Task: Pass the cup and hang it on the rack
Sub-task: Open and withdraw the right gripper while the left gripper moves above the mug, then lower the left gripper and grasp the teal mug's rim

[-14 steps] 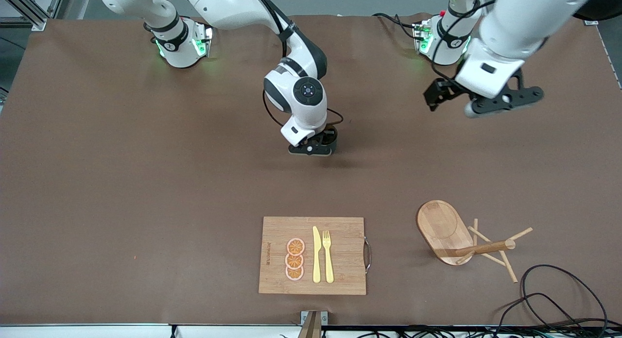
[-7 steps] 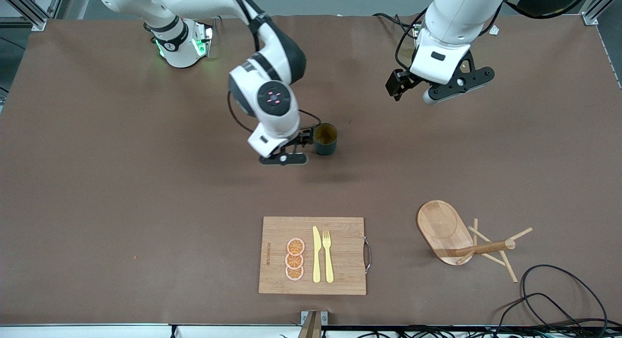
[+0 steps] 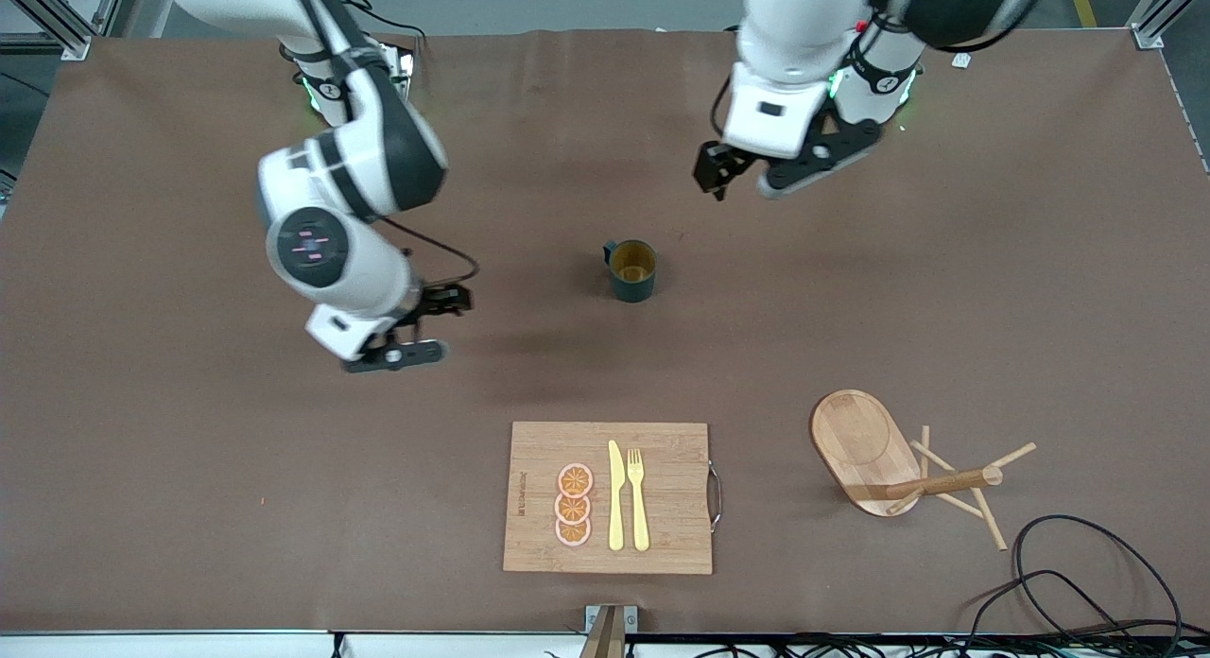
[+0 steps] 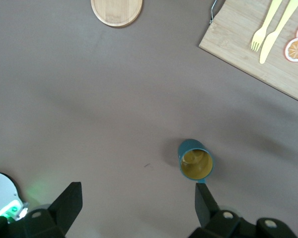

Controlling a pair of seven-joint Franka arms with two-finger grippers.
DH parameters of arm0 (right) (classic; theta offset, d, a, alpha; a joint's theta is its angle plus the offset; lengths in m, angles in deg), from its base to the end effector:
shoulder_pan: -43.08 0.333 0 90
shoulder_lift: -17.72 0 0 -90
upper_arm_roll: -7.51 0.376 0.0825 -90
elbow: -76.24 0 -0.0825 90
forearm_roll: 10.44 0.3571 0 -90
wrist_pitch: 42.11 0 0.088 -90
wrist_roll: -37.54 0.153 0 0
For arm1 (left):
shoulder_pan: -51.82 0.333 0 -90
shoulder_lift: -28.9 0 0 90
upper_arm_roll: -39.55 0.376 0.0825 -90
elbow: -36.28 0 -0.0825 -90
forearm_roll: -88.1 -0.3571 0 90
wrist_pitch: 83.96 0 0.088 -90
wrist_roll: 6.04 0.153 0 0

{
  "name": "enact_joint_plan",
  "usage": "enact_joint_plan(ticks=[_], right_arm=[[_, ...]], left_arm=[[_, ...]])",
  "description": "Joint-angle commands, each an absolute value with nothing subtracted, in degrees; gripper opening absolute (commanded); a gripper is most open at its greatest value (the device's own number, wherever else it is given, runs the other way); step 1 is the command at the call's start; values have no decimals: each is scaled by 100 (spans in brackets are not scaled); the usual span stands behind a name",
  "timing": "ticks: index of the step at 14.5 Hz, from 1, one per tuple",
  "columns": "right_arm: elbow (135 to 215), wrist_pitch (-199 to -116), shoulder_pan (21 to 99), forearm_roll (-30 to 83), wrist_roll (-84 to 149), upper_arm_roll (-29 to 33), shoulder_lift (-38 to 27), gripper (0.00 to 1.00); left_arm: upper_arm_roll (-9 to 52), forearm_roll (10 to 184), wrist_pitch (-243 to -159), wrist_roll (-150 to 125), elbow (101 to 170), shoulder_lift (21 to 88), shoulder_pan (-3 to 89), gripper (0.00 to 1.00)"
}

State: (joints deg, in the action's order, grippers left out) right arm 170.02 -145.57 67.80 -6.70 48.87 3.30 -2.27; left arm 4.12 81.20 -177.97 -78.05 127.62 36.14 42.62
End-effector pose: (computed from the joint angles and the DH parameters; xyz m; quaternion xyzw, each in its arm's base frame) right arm 0.5810 0.2317 0.4240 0.9933 0.0704 -0.0909 0.0069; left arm 0.4283 -0.3699 0.5767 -0.9721 -0.2316 -0.0051 0.0361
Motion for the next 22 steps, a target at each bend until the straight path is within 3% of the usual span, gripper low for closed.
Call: enact_joint_plan(ticks=[1,9,17,22], right_arm=[[17336,-14215,6147,-912,4458,470,356,100],[16431,-12975,4748,-1166,3745,479,603,100],[16062,-12851,4238,-1501,3200,479,594,100],[15658,-12536,4185,-1474,3209,496,559,100]], left_arm=[[386,7520,-18054,-8844,12698,4162,3663,100],[404,5254,-18240,-11719,12215,6043,1967,100],[439,3275,-18196,-14014,12548,7107,981,100],[545,2746,-18178,-14911,12619,7424,761,100]])
